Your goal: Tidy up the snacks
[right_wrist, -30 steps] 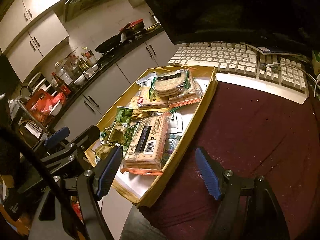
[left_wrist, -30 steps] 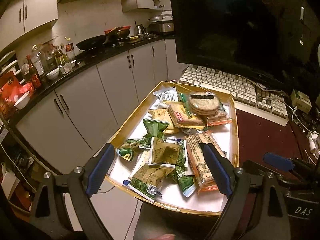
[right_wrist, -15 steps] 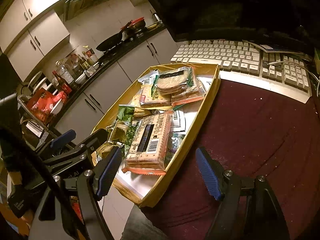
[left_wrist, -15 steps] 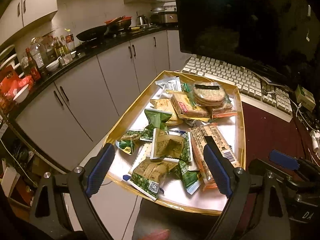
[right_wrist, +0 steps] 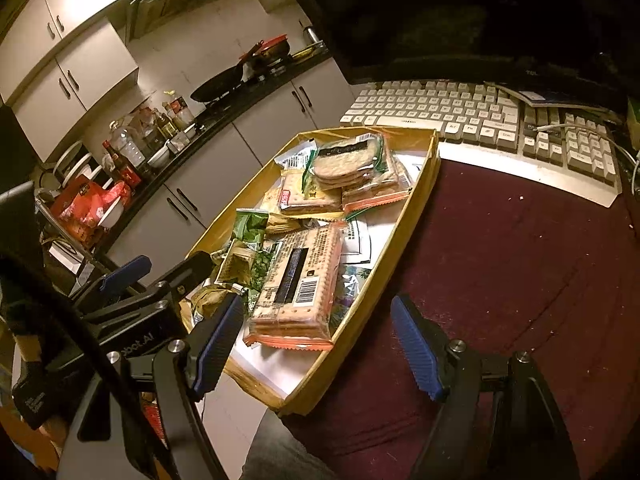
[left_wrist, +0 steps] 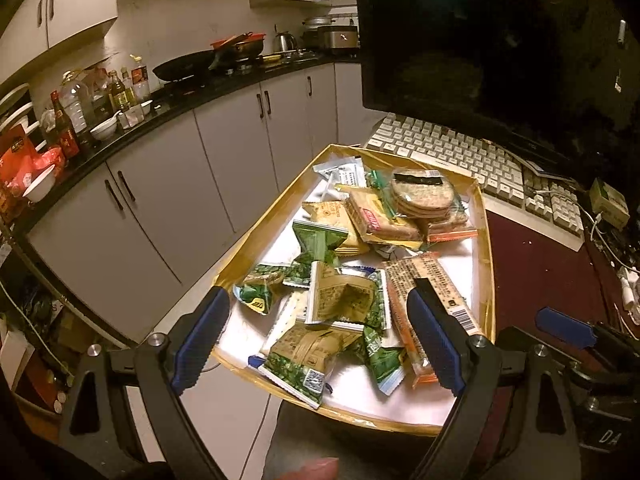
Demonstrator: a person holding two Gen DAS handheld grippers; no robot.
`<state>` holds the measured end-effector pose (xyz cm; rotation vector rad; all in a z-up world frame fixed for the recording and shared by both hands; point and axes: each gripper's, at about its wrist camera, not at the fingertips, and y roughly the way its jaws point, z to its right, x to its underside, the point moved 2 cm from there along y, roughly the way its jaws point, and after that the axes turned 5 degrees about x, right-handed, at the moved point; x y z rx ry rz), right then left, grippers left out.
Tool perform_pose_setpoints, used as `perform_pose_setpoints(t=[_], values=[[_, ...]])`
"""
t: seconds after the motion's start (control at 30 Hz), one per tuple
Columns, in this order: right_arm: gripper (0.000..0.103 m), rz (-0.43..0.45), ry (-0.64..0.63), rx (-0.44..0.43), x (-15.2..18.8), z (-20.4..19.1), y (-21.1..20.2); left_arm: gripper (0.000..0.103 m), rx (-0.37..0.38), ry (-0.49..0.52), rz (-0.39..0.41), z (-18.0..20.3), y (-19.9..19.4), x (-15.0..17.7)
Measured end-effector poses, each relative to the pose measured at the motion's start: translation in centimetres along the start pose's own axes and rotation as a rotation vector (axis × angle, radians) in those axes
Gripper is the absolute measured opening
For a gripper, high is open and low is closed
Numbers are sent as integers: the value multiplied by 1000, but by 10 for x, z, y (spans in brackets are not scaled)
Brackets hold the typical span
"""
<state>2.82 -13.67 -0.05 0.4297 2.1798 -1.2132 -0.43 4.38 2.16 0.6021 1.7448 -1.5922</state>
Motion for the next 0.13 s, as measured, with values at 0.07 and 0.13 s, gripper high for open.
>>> perform_pose_setpoints(t=[0.07, 0.13], values=[[76, 1, 6, 2, 1, 2, -1, 90, -1, 10, 3, 1, -1, 1], [76, -2, 12, -1, 1, 4, 0, 90, -7, 13, 13, 2, -4, 2]])
